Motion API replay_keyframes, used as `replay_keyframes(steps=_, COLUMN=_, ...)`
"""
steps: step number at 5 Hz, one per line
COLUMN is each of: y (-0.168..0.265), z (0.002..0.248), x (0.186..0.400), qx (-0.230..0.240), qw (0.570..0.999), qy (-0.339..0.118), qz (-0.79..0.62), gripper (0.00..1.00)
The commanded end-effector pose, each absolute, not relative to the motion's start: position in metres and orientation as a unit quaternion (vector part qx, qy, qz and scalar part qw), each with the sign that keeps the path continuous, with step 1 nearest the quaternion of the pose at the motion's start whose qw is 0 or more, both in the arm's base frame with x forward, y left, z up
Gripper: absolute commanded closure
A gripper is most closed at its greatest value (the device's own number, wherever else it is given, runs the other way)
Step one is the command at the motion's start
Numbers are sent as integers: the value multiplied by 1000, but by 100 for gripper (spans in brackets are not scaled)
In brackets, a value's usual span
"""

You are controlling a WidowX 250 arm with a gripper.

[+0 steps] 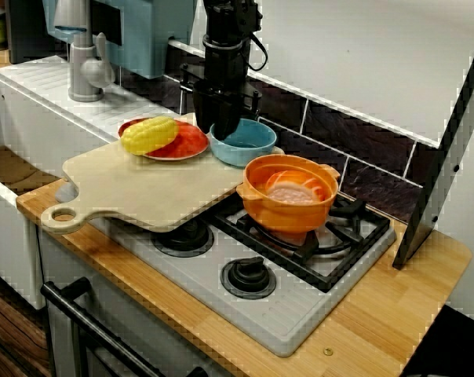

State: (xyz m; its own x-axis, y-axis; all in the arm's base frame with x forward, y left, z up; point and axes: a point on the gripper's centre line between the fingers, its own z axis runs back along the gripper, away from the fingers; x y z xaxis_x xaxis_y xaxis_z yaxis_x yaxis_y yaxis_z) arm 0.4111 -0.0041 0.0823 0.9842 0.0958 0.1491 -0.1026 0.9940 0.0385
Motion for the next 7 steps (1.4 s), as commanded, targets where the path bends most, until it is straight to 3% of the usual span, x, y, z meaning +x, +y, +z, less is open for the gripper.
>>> replay_keyframes(steps=1, y=0, z=108, x=416, qx=12, qw=993, qy=-102, qz=53, gripper=100)
replay_keyframes(steps=7, y=-11, z=139, x=386, qx=-50, qw=991, qy=-121, qz=20, gripper=100)
